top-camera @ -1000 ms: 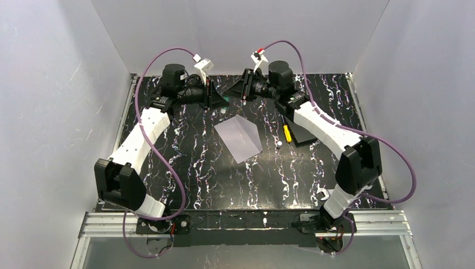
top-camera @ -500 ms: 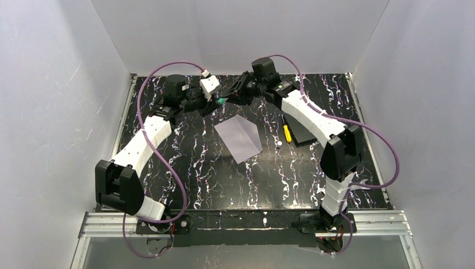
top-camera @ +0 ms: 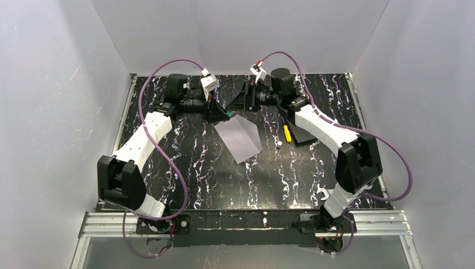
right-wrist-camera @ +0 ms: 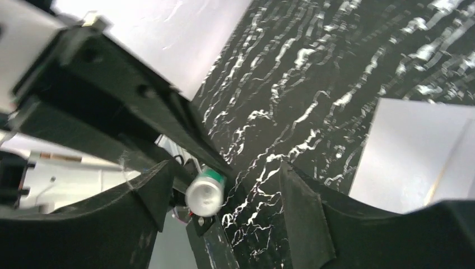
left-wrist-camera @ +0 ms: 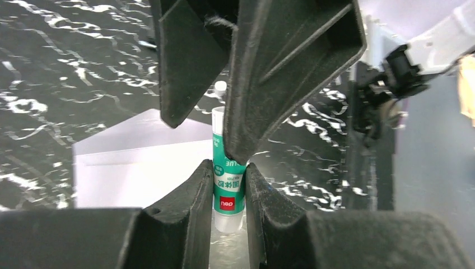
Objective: Place the letter into the envelope and seal it
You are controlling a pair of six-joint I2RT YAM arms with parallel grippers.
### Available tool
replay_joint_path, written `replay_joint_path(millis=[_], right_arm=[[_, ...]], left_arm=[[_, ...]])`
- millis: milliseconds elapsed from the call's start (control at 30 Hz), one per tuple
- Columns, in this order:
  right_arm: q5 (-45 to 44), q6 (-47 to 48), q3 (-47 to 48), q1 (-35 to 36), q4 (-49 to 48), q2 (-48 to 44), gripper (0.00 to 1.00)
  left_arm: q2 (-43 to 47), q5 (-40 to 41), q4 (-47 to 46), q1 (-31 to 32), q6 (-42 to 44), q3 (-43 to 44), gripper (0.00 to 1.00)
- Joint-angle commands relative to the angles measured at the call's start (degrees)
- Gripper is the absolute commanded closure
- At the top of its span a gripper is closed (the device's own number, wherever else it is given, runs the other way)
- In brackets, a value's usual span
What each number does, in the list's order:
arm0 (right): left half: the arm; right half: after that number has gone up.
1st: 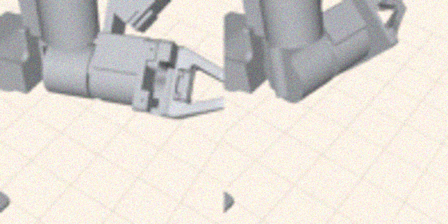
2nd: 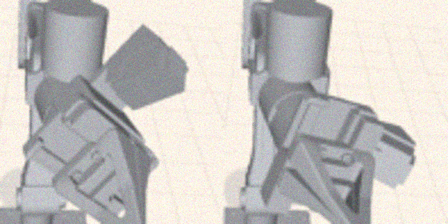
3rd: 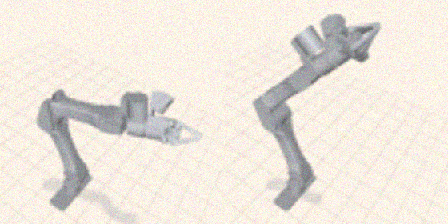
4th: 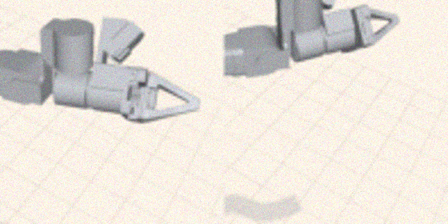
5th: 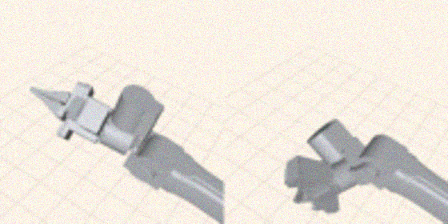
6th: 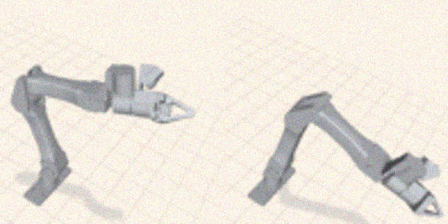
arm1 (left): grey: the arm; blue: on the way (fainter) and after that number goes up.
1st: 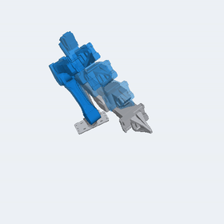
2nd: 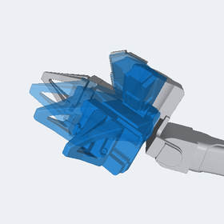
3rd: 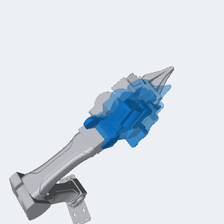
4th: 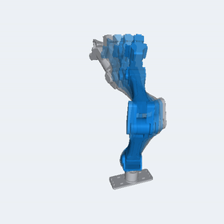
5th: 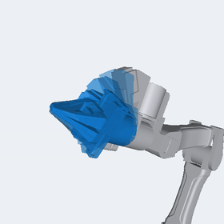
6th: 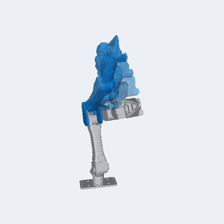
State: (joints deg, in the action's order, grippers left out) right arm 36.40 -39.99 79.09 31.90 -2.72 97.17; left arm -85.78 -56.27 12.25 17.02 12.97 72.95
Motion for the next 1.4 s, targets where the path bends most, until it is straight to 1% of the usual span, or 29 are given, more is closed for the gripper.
replay_joint_path(millis=[0,100,167,233,267,333,367,433,500,567,667,700,800,900,1000,1033,1100,1133,1200,1267,1367], right_arm=[[9.22,8.89,-0.07,0.36,-7.5,-4.27,0.3],[9.57,7.38,-0.1,0.34,-7.96,-3.95,0.53],[9.52,6.12,0.05,0.36,-8.64,-3.66,0.62],[8.92,5.49,0.59,0.35,-8.1,-3.48,0.64],[8.81,5.5,0.89,0.36,-7.54,-3.31,0.62],[7.66,6.95,1.52,0.36,-5.04,-3.39,0.45],[7.0,7.92,1.63,0.36,-3.61,-3.63,0.39],[5.79,9.86,1.68,0.36,-0.84,-4.02,0.34],[6.16,11.17,1.77,0.35,0.9,-4.03,0.34],[6.87,11.36,1.54,0.36,1.33,-4.0,0.4],[5.82,10.89,1.33,0.29,1.12,-4.53,0.61],[4.95,10.48,1.22,0.34,0.84,-4.78,0.66],[2.81,6.86,0.32,0.31,-2.5,-5.05,0.81],[-0.63,2.96,1.8,0.36,-1.57,-3.6,0.92],[-4.4,-0.74,5.11,0.32,2.07,-1.21,0.95],[-6.31,-1.86,6.87,0.27,7.23,0.24,0.95],[-10.19,-5.99,10.93,-0.05,15.33,2.94,0.95],[-10.52,-9.02,12.2,-0.28,17.34,4.17,0.96],[-10.54,-16.95,12.17,-0.3,16.83,5.12,0.96],[-11.84,-22.7,10.49,-0.01,14.07,4.85,0.95],[-12.95,-27.27,10.3,-0.08,12.28,4.68,0.92]], left_arm=[[1.11,-10.36,2.37,-0.06,-5.91,2.11,1.0],[1.24,-10.48,3.02,-0.1,-5.77,2.1,1.0],[1.22,-9.35,3.57,-0.11,-5.24,2.17,1.0],[1.3,-8.46,3.44,-0.08,-5.19,2.07,1.0],[1.4,-7.94,3.24,-0.12,-5.27,1.98,1.0],[1.84,-6.96,2.58,-0.05,-5.17,1.64,1.0],[1.94,-6.37,2.4,-0.07,-5.15,1.5,1.0],[2.1,-6.03,2.23,-0.05,-4.82,1.47,1.0],[2.04,-5.87,2.37,-0.07,-4.69,1.52,1.0],[2.02,-5.64,2.63,-0.06,-4.31,1.54,1.0],[2.57,-3.8,1.74,-0.1,-3.61,0.99,1.0],[2.97,-3.08,0.53,-0.07,-3.65,0.4,1.0],[3.74,0.0,-1.59,-0.07,-3.2,-0.47,1.0],[4.6,2.94,-4.31,-0.08,-1.87,-1.74,1.0],[6.37,7.38,-9.27,0.03,1.95,-4.73,1.0],[6.74,9.58,-10.26,0.03,4.8,-5.32,1.0],[8.52,17.45,-11.23,1.67,13.96,-7.09,1.0],[9.66,21.04,-14.47,2.71,17.99,-9.16,1.0],[9.96,23.91,-16.86,3.22,23.37,-10.02,1.0],[9.02,24.46,-15.25,3.31,26.42,-8.86,1.0],[8.22,24.95,-15.76,3.48,27.18,-9.04,1.0]])
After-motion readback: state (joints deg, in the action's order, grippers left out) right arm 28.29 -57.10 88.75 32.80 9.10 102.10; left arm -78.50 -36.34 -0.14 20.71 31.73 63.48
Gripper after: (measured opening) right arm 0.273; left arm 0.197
